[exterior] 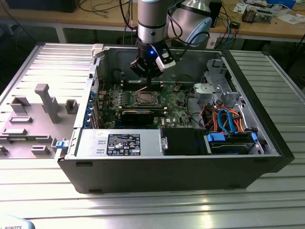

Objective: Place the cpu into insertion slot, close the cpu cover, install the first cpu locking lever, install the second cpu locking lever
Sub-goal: 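Install the first cpu locking lever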

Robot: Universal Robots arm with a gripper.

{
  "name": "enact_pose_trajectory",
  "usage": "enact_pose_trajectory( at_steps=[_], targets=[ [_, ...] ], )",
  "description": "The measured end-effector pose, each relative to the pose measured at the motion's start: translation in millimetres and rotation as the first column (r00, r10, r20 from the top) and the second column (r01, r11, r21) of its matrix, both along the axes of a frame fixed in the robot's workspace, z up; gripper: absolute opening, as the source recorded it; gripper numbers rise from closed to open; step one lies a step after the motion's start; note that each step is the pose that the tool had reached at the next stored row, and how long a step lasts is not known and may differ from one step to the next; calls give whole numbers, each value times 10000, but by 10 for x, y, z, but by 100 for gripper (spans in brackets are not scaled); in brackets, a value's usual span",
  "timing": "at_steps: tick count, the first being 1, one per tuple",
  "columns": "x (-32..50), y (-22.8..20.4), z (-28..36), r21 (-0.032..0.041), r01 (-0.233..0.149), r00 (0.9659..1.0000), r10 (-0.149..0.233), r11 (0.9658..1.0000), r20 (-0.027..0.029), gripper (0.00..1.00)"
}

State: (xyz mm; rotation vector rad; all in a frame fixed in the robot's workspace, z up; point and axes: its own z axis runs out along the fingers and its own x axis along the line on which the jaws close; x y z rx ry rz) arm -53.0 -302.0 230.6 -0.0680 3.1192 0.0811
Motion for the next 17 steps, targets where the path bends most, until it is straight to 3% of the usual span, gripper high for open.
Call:
enact_pose_trajectory(
  at_steps=[17],
  targets=[
    [39,3,-10,0,0,10000,0,10000,0,11]
  ],
)
